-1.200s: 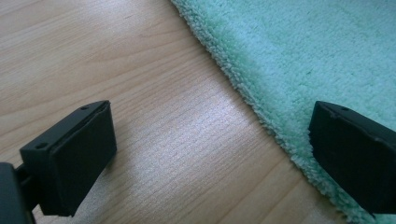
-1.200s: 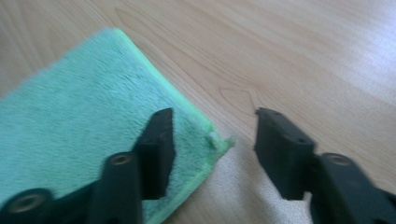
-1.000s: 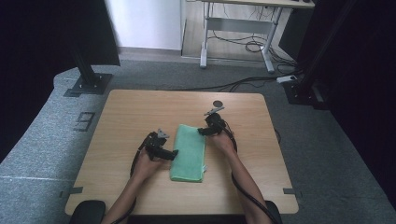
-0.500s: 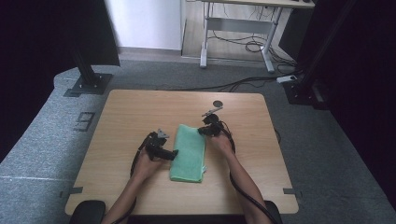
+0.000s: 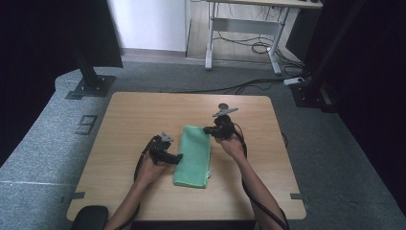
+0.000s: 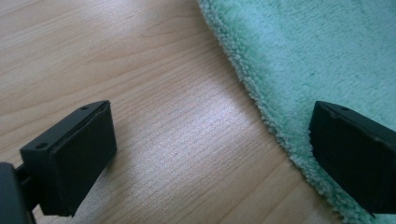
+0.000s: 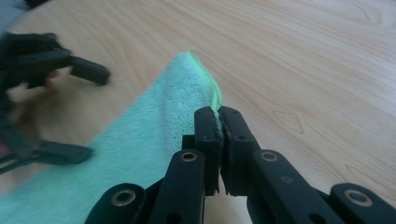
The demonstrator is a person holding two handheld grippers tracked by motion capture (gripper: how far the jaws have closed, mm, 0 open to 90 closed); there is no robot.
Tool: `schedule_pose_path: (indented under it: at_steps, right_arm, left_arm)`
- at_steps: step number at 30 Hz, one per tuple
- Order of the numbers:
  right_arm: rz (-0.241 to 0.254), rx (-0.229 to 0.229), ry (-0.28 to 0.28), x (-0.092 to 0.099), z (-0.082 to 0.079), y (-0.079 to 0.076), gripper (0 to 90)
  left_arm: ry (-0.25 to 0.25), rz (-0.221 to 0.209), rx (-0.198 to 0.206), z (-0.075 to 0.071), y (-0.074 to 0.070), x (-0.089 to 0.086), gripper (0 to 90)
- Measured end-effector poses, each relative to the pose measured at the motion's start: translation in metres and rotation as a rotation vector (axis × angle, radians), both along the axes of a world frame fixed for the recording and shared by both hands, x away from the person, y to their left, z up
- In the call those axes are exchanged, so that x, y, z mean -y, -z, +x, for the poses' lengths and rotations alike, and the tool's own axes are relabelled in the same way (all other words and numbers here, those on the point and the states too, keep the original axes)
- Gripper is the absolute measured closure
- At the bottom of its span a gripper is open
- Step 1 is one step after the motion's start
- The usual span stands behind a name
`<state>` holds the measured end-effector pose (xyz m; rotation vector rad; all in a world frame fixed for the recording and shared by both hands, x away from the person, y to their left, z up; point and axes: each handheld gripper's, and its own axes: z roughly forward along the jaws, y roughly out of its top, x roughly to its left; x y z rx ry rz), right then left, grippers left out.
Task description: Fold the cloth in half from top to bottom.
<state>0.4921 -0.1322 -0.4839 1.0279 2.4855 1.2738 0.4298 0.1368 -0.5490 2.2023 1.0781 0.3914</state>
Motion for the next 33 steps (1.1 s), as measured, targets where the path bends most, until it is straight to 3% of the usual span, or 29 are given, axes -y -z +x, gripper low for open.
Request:
schedule_pose_path:
  at_steps: [9, 17, 26, 33]
  right_arm:
    - [0.039, 0.027, -0.066, 0.004, -0.033, -0.019, 85.8]
    - [0.03, 0.054, -0.135, 0.003, -0.064, -0.025, 85.8]
    - [0.011, 0.044, -0.194, 0.001, -0.097, -0.013, 85.7]
    - [-0.003, 0.0, -0.212, 0.0, -0.113, 0.012, 85.6]
  left_arm:
    - [-0.003, -0.001, 0.0, 0.0, 0.0, 0.0, 1.3]
    - [-0.004, -0.001, 0.002, 0.0, 0.0, 0.0, 1.3]
    - [-0.002, 0.0, 0.002, 0.0, 0.0, 0.0, 1.3]
    - [-0.003, -0.001, 0.001, 0.0, 0.0, 0.0, 1.3]
